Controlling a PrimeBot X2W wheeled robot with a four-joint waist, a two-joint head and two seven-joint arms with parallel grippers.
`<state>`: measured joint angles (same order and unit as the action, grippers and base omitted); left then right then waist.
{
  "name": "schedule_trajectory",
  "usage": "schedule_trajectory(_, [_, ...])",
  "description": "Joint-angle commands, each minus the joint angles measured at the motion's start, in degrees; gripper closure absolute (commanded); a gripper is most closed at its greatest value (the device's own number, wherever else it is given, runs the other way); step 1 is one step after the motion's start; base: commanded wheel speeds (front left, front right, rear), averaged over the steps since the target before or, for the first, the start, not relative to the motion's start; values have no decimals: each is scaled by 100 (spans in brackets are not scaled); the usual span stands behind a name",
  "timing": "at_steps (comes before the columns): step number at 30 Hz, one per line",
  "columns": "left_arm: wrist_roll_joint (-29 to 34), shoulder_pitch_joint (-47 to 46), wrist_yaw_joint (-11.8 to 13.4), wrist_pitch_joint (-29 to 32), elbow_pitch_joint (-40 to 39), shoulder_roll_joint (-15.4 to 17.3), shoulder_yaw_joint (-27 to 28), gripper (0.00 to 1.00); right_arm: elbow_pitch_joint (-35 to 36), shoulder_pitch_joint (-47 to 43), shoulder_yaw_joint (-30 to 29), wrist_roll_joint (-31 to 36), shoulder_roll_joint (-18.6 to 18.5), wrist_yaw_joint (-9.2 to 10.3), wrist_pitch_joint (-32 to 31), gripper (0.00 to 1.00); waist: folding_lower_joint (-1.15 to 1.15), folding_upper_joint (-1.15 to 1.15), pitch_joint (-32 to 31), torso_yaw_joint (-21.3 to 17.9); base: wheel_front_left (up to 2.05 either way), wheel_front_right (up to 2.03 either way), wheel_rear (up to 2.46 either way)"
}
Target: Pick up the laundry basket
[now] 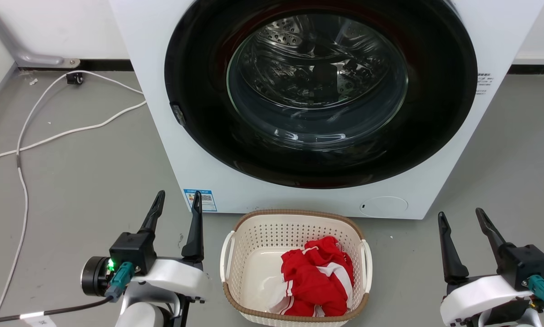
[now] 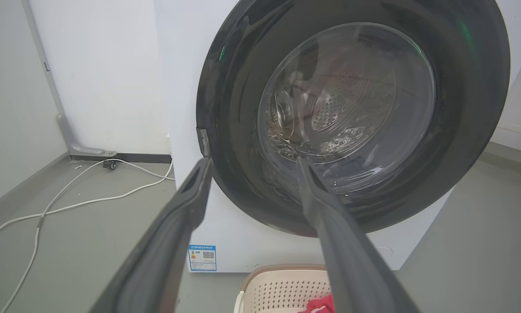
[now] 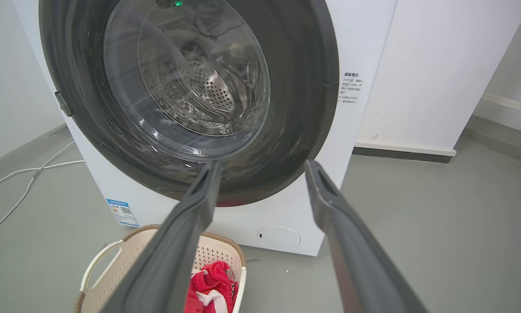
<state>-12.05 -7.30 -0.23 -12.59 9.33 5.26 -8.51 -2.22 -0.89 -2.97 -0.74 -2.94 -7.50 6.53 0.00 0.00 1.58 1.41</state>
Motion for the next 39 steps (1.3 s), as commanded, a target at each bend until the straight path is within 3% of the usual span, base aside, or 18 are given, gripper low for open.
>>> schedule_trajectory(1, [140, 25, 27, -47, -32, 17, -3, 0, 59, -31, 5, 145, 7, 3, 43, 0, 0, 0, -5, 3, 0, 0, 0])
schedule_trajectory(22, [938, 107, -3, -276, -7, -75, -21, 0, 130, -145, -28, 908, 11, 2, 171, 0, 0, 0, 4, 81, 0, 0, 0])
schedule_trajectory(39, [854, 120, -93, -276, 81, -144, 81, 0, -83, -58, -91, 555, 11, 2, 277, 0, 0, 0, 19, 99, 0, 0, 0])
